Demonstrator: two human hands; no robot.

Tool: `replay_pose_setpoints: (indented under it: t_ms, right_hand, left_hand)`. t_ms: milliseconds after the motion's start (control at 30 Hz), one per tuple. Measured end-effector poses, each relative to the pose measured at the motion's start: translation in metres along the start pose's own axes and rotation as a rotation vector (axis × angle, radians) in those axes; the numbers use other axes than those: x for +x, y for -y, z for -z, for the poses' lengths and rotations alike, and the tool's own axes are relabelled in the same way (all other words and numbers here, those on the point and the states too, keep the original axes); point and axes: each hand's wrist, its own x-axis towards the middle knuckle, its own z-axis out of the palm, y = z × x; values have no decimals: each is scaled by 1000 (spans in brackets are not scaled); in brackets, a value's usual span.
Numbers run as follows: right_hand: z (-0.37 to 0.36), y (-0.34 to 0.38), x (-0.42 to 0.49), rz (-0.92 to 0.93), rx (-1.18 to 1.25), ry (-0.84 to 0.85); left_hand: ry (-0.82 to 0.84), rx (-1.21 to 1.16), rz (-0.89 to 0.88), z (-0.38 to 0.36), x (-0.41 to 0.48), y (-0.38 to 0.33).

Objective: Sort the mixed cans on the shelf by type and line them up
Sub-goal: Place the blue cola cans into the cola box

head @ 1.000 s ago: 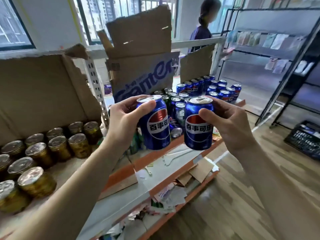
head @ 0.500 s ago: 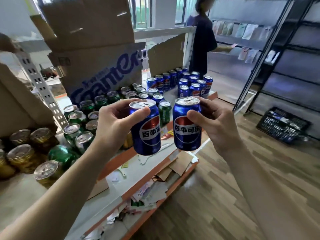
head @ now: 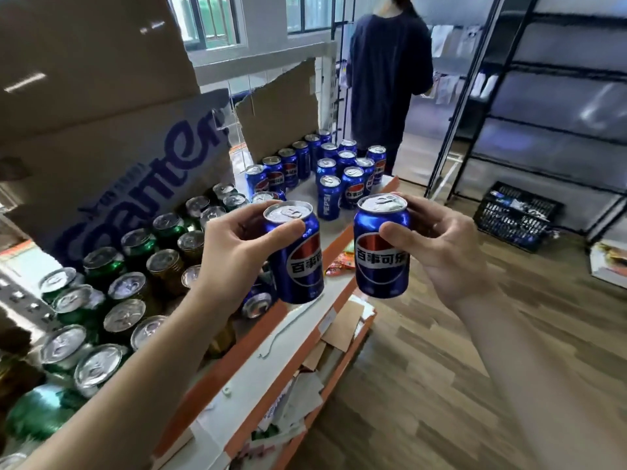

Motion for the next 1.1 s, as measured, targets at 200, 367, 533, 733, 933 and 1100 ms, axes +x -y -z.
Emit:
replay_pose_setpoints:
  t_ms: [200,367,533,733,933,1100]
  right_hand:
    - [21,-11,28,-11,5,-58]
    - [51,-29,62,-12,-3,-64]
    - [87,-49,111,-30,17,10]
    - [140,-60,176,-53,67,129]
    - [177,-72,230,-65,59,191]
    - [181,-88,262,-71,69,244]
  left_hand:
    - [56,-10,-18,-25,38,13]
    - [46,9,-35,-59,70,29]
    - [8,58,-65,-105,104,37]
    - [-98,83,-78,-167,145,49]
    - [-177,93,-77,-211,167,50]
    - [-259,122,-57,-219,186,59]
